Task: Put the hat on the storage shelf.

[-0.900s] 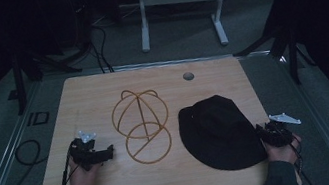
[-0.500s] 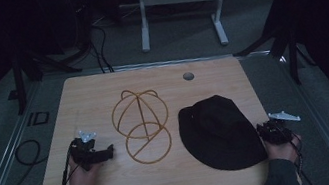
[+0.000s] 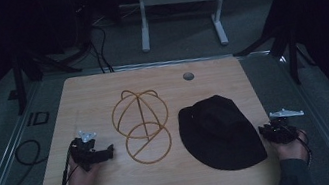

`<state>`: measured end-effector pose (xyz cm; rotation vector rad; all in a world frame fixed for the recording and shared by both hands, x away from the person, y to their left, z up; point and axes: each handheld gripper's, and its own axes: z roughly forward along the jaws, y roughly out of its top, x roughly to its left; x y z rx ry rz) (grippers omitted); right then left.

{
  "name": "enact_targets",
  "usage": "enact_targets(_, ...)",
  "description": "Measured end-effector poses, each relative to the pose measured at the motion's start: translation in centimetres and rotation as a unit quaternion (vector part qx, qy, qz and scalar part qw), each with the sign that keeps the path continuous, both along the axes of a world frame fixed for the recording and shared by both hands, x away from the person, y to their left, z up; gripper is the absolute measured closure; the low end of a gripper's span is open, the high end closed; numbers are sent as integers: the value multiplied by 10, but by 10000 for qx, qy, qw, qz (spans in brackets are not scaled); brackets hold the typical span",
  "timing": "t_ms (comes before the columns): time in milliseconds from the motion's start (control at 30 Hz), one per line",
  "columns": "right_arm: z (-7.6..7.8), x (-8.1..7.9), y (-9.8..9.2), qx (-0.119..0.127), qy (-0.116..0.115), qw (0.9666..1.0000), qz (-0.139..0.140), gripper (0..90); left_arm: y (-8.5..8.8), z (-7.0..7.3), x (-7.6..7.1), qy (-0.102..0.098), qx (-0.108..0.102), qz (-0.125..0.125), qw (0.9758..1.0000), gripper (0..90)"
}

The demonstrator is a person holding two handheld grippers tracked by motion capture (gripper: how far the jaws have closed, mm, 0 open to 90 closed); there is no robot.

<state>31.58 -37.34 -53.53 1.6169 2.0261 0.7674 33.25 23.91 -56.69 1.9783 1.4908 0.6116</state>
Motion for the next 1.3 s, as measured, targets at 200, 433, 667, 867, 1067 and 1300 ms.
enact_targets(200, 24, -6, 3, -301, 205, 9976, 589, 697, 0, 0, 0, -9, -15, 7, 10000, 18)
enact_targets(433, 43, -17, 18, -461, 343, 9907, 1236, 671, 0, 0, 0, -11, -14, 5, 10000, 18)
enact_targets(667, 59, -27, 22, -474, 298, 9879, 1448, 633, 0, 0, 0, -7, -9, 8, 10000, 19)
enact_targets(867, 75, -37, 26, -493, 217, 9866, 1540, 560, 0, 0, 0, -7, -9, 6, 10000, 18)
enact_targets(1067, 89, -49, 33, -520, 220, 9833, 1728, 490, 0, 0, 0, 2, -5, 6, 10000, 19)
enact_targets(1300, 97, -50, 41, -352, 291, 9801, 1930, 409, 0, 0, 0, 2, -5, 5, 10000, 19)
